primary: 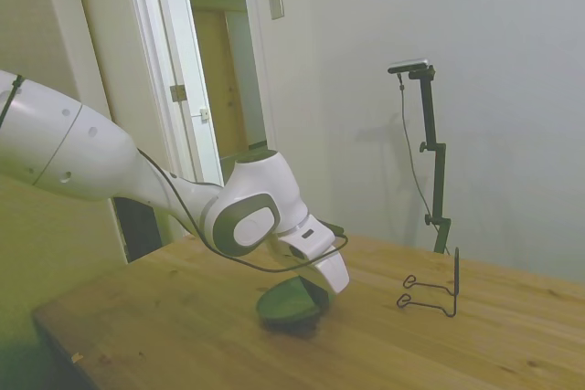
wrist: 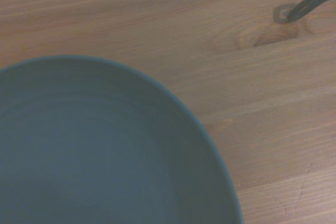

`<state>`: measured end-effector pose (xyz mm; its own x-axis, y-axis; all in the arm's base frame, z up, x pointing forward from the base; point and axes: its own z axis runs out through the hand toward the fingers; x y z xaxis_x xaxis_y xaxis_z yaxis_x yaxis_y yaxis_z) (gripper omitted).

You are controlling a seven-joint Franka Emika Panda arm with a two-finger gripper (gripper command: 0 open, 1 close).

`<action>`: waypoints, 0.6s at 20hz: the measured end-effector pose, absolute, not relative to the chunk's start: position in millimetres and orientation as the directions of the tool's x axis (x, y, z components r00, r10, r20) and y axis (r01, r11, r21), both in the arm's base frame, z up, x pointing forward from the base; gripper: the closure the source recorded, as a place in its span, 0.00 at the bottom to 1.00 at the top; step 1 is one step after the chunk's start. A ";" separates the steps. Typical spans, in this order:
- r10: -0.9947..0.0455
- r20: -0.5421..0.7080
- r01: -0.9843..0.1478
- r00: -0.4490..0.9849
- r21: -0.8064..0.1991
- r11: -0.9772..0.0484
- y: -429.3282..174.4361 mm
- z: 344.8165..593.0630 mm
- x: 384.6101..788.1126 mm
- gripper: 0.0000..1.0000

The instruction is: Unload the plate

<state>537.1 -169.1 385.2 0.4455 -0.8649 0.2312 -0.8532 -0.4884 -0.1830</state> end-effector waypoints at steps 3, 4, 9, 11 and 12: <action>-0.865 0.232 -0.858 0.444 -0.167 -0.485 -176.0 377.2 541.1 1.00; -0.864 0.232 -0.859 0.446 -0.162 -0.486 -177.4 375.0 541.9 1.00; -0.863 0.239 -0.858 0.444 -0.165 -0.487 -179.3 377.4 545.9 0.00; -0.863 0.245 -0.856 0.443 -0.170 -0.488 -179.9 382.7 548.7 0.00; -0.862 0.248 -0.855 0.442 -0.174 -0.488 -180.2 385.3 549.9 0.00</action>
<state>549.9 -180.2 385.3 0.4416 -0.8622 0.2482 -0.8554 -0.4881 -0.1735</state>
